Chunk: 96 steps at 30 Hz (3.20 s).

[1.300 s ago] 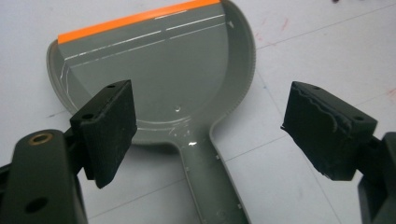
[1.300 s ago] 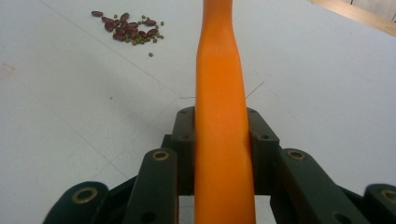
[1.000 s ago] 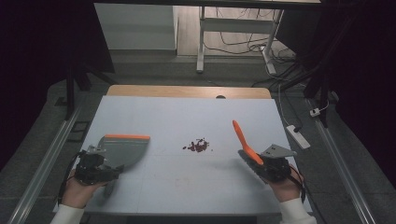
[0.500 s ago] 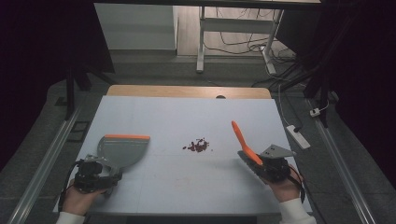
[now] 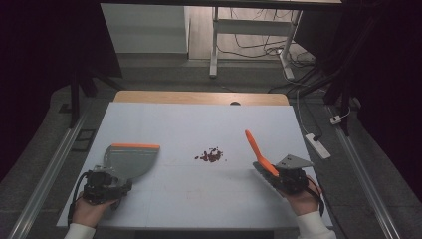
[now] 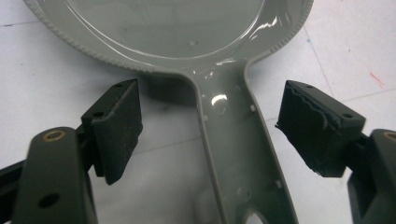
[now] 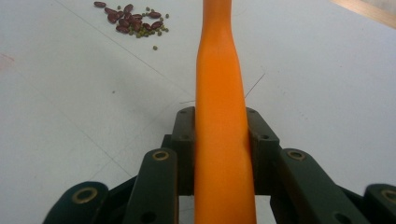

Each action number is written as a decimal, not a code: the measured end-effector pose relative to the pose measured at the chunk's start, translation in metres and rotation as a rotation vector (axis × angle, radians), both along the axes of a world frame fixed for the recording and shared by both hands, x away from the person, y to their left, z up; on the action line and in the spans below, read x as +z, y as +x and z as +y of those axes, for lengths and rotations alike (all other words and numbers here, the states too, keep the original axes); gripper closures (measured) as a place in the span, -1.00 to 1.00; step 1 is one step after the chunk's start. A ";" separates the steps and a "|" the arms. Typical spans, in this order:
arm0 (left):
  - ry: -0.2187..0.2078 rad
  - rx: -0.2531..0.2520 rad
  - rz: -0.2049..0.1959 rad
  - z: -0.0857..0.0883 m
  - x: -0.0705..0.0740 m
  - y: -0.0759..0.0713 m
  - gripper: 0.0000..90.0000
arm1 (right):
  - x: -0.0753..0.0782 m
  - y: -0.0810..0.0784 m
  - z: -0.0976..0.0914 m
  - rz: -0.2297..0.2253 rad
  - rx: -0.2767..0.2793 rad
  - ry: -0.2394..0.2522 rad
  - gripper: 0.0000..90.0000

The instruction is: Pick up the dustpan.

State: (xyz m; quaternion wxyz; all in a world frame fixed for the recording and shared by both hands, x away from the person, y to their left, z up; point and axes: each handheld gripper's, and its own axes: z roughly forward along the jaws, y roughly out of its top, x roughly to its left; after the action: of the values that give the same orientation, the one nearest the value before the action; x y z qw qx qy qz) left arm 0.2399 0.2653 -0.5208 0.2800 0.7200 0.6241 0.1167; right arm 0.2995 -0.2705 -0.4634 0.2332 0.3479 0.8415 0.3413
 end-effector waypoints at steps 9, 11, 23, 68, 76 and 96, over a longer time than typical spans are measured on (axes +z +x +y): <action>-0.017 0.008 0.012 -0.003 -0.005 0.007 -0.34 | -0.001 0.000 0.001 0.001 0.003 -0.003 0.55; -0.019 0.011 0.017 -0.004 -0.006 0.008 -0.30 | -0.001 0.000 0.001 0.002 0.003 -0.003 0.55; -0.063 0.043 0.020 0.001 -0.010 0.010 0.07 | -0.001 0.000 0.001 0.002 0.000 -0.007 0.55; -0.122 0.006 -0.062 0.023 -0.008 0.009 0.38 | 0.000 0.000 -0.001 -0.018 0.001 -0.013 0.55; -0.184 -0.014 -0.098 0.033 -0.005 0.007 0.37 | 0.000 0.000 -0.002 -0.023 -0.004 -0.011 0.55; -0.207 -0.047 -0.155 0.037 0.002 0.009 0.37 | -0.001 0.000 -0.002 -0.025 -0.004 -0.015 0.55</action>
State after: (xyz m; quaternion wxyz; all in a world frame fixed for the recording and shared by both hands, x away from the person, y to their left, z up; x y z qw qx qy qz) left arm 0.2491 0.3027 -0.5186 0.4028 0.6905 0.5924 0.1003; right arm 0.2997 -0.2725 -0.4648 0.2470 0.3437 0.8404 0.3386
